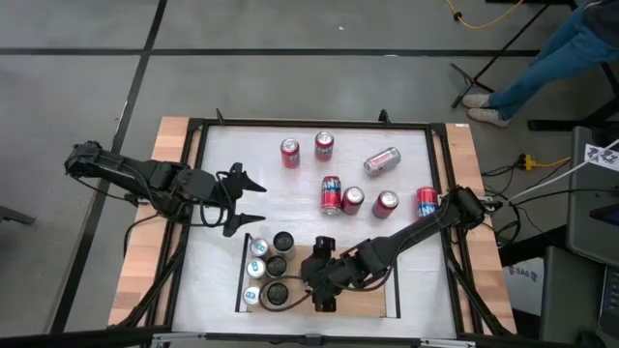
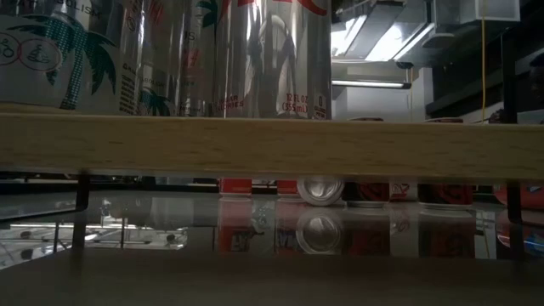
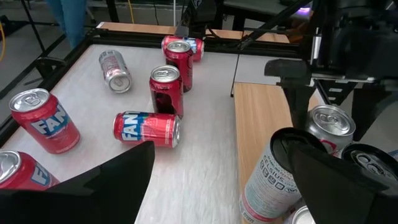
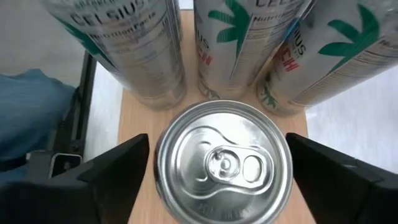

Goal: Place canned beverage on shelf
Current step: Put the left silver soda can on the shelf

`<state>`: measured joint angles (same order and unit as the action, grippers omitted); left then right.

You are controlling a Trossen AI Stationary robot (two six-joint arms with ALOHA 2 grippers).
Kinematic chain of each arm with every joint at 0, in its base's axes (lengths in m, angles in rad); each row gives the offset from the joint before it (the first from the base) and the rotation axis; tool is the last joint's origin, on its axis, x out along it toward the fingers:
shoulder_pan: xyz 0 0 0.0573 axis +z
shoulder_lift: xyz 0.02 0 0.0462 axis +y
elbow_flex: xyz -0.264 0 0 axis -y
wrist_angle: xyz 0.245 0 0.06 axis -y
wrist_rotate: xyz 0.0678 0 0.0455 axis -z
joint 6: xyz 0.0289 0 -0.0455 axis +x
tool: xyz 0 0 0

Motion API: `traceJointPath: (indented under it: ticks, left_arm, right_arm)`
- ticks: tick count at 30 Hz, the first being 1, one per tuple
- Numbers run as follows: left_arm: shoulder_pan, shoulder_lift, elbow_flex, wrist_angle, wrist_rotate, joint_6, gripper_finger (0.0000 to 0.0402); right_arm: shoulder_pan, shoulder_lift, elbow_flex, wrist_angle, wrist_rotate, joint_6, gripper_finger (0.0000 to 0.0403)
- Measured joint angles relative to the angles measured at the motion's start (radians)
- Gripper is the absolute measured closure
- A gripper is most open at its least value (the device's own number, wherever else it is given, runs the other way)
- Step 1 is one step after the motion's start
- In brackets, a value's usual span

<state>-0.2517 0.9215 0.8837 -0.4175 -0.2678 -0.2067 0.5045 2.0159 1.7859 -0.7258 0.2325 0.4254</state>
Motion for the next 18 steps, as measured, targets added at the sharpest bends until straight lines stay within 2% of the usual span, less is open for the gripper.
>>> traceJointPath:
  ticks: [7,12,15,18]
  left_arm:
    - [0.000,0.000,0.000,0.000,0.000,0.000,0.0043]
    - [0.000,0.000,0.000,0.000,0.000,0.000,0.0043]
    - [0.000,0.000,0.000,0.000,0.000,0.000,0.0043]
    - [0.000,0.000,0.000,0.000,0.000,0.000,0.0043]
  right_arm:
    - [-0.001,0.008,0.002,0.008,-0.058,-0.017,0.0122]
    - [-0.002,0.014,0.004,0.014,-0.085,-0.050,0.0115]
    - [-0.002,0.017,0.003,0.040,-0.102,-0.117,0.0095]
    - [-0.003,0.018,0.002,0.059,-0.155,-0.214,0.0092]
